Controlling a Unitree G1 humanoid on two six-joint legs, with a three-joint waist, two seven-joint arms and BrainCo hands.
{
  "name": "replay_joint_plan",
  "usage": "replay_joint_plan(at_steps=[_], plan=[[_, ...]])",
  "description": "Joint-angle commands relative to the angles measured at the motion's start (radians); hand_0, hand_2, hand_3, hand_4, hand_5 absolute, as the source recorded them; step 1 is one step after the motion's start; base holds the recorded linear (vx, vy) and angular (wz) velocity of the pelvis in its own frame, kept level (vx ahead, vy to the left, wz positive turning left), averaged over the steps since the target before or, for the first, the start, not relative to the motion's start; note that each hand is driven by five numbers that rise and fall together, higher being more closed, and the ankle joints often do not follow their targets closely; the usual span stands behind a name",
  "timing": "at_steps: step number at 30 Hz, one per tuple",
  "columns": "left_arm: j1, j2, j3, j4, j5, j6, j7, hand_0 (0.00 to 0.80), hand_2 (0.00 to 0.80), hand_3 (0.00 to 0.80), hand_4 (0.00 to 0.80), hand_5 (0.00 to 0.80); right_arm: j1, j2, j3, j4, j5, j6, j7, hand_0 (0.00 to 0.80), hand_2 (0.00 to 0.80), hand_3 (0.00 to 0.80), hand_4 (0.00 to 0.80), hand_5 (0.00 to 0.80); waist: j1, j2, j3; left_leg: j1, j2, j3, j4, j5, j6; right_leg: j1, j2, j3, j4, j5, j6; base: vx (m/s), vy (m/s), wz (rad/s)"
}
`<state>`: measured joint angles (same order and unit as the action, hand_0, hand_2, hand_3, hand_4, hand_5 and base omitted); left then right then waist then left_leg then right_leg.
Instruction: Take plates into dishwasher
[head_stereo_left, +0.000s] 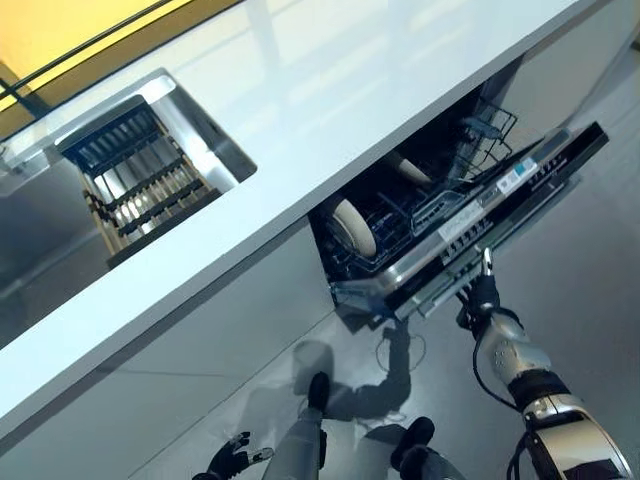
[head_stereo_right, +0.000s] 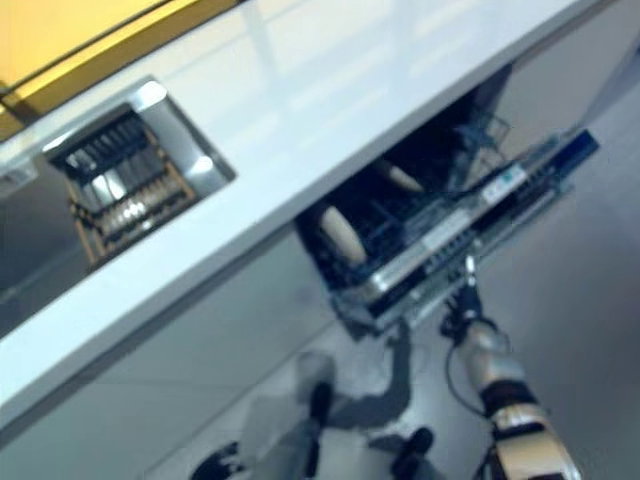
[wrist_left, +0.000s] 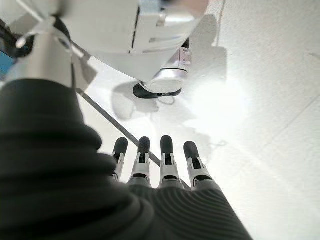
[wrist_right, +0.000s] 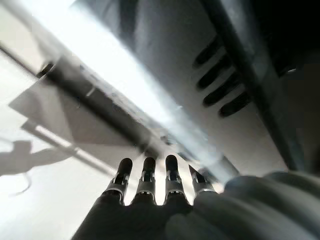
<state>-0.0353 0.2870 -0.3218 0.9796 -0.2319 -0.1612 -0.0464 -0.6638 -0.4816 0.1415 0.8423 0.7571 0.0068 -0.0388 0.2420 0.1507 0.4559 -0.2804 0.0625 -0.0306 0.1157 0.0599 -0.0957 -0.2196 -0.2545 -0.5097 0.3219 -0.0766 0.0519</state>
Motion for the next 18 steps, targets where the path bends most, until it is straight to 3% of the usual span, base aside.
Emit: replay_joint_plan(at_steps=[1,8,13,14,15,16,18], plan=[[0.011,0.061,-0.025,-0.057,-0.032,-0.004,0.007,0.000,0.000,0.000,0.000,0.000,-0.264,0.103,0.116,-0.090,-0.082,-0.026,0.100,0.000,0.000,0.000,0.000,0.000,0.118,-0.059,0.039,-0.110,-0.085,0.037,0.190,-0.017,0.058,0.191,-0.125,0.100,-0.150,0.148,0.085,0.050,0.026,0.28],[0.015,0.078,-0.001,-0.061,-0.046,-0.007,0.016,0.000,0.000,0.000,0.000,0.000,-0.368,0.065,0.101,-0.052,-0.087,-0.057,0.081,0.000,0.000,0.000,0.000,0.000,0.169,-0.084,0.041,-0.143,-0.107,0.003,0.193,-0.025,0.067,0.183,-0.134,0.078,-0.144,0.156,0.093,0.034,0.028,0.46],[0.018,0.086,0.020,-0.058,-0.057,-0.018,0.014,0.000,0.000,0.000,0.000,0.000,-0.424,0.030,0.117,-0.045,-0.144,-0.077,0.082,0.000,0.000,0.000,0.000,0.000,0.192,-0.099,0.043,-0.156,-0.115,-0.016,0.188,-0.028,0.070,0.172,-0.138,0.071,-0.141,0.160,0.097,0.030,0.004,0.08],[0.020,0.089,0.025,-0.059,-0.056,-0.019,0.013,0.000,0.000,0.000,0.000,0.000,-0.434,0.021,0.124,-0.043,-0.171,-0.086,0.084,0.000,0.000,0.000,0.000,0.000,0.196,-0.105,0.040,-0.149,-0.115,-0.028,0.192,-0.060,0.064,0.178,-0.134,0.082,-0.136,0.139,0.107,0.000,0.000,0.00],[0.019,0.090,0.025,-0.060,-0.055,-0.019,0.012,0.000,0.000,0.000,0.000,0.000,-0.438,0.019,0.125,-0.041,-0.175,-0.090,0.083,0.000,0.000,0.000,0.000,0.000,0.199,-0.102,0.044,-0.160,-0.117,-0.021,0.191,-0.032,0.071,0.170,-0.140,0.068,-0.139,0.160,0.097,0.092,-0.063,0.01],[0.019,0.094,0.029,-0.060,-0.053,-0.019,0.010,0.000,0.000,0.000,0.000,0.000,-0.457,0.009,0.138,-0.042,-0.209,-0.112,0.084,0.000,0.000,0.000,0.000,0.000,0.203,-0.109,0.041,-0.154,-0.117,-0.034,0.194,-0.063,0.064,0.175,-0.136,0.078,-0.132,0.140,0.107,0.016,-0.039,0.05],[0.016,0.102,0.030,-0.056,-0.056,-0.023,0.007,0.000,0.000,0.000,0.000,0.000,-0.492,-0.010,0.174,-0.049,-0.281,-0.172,0.070,0.000,0.000,0.000,0.000,0.000,0.210,-0.116,0.043,-0.157,-0.117,-0.039,0.198,-0.067,0.065,0.171,-0.136,0.074,-0.128,0.140,0.108,0.051,-0.060,0.02]])
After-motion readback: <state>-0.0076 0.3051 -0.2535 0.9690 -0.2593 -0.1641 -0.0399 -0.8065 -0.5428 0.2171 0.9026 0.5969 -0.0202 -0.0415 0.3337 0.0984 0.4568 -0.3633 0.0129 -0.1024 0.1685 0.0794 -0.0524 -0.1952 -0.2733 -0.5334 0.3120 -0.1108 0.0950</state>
